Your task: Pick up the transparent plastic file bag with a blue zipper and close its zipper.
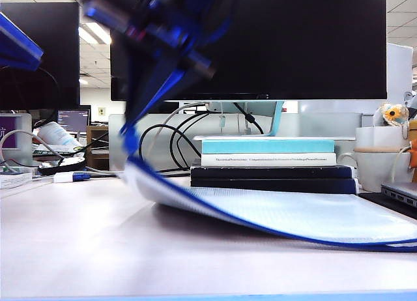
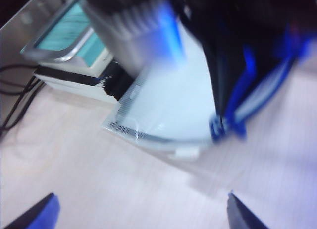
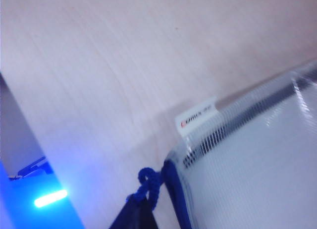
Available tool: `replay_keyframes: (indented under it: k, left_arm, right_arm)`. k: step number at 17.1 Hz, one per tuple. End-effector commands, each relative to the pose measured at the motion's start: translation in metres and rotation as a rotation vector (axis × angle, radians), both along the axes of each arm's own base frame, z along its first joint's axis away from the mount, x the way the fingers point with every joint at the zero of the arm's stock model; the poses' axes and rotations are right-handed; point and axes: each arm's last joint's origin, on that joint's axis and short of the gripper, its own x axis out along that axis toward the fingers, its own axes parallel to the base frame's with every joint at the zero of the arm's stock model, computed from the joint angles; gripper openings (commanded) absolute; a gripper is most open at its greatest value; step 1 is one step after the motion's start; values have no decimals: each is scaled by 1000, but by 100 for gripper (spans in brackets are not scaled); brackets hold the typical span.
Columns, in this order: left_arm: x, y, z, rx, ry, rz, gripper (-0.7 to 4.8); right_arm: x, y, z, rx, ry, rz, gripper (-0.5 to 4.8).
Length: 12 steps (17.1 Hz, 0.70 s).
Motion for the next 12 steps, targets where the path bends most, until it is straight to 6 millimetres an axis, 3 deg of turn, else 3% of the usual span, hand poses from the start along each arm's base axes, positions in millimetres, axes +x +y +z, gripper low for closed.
replay_keyframes:
  k: [1,6,12]
  left_arm:
    - [0,0,-1,38,-34,-13,479]
    - [-2,-15,4,-44,-77,-200,479]
    - [5,-55,7,-101,-122,-345,479]
  right_arm:
    - [-7,-21,38,67,-59,-9,-6]
    - [-25,-43,76,211,-74,39,-6]
    - [-39,-53,94,288,-59,70,-6]
